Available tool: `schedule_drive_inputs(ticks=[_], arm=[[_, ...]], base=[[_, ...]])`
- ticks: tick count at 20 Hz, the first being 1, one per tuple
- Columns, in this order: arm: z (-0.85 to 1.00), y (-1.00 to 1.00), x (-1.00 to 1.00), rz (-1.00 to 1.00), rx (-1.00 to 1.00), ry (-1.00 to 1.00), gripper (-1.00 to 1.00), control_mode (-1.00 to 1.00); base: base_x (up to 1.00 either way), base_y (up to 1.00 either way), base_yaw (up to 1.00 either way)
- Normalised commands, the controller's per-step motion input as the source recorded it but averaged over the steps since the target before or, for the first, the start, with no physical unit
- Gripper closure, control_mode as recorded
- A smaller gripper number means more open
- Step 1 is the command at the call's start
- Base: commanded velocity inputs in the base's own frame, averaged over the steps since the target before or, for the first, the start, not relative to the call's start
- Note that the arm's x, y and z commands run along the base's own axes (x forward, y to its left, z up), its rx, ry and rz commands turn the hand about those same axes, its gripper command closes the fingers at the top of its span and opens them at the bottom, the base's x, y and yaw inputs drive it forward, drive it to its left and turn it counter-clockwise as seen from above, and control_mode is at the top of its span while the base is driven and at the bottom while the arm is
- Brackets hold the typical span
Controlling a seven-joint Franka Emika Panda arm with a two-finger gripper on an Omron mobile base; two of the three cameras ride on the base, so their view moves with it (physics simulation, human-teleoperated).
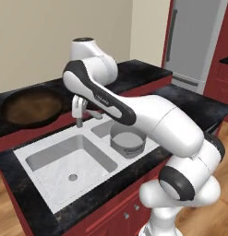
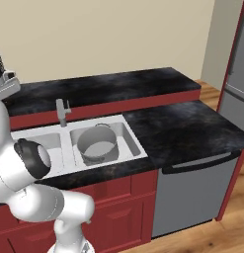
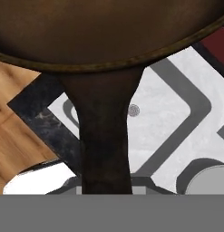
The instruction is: Pick the pan and pot and place them in the sink. Then turn on the water.
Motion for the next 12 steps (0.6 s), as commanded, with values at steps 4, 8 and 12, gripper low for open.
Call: schedule_drive_inputs(ticks=[4,8,12], arm=[[0.0,0.03,-0.04,-0.26,0.0,0.03,1.0,-1.0],[-0.28,0.0,0.0,-0.12,-0.05,0.05,1.0,-1.0],[-0.53,0.0,0.05,-0.01,-0.09,0.0,1.0,-1.0]], base=[[0.0,0.0,0.0],[0.0,0.0,0.0],[0.0,0.0,0.0]])
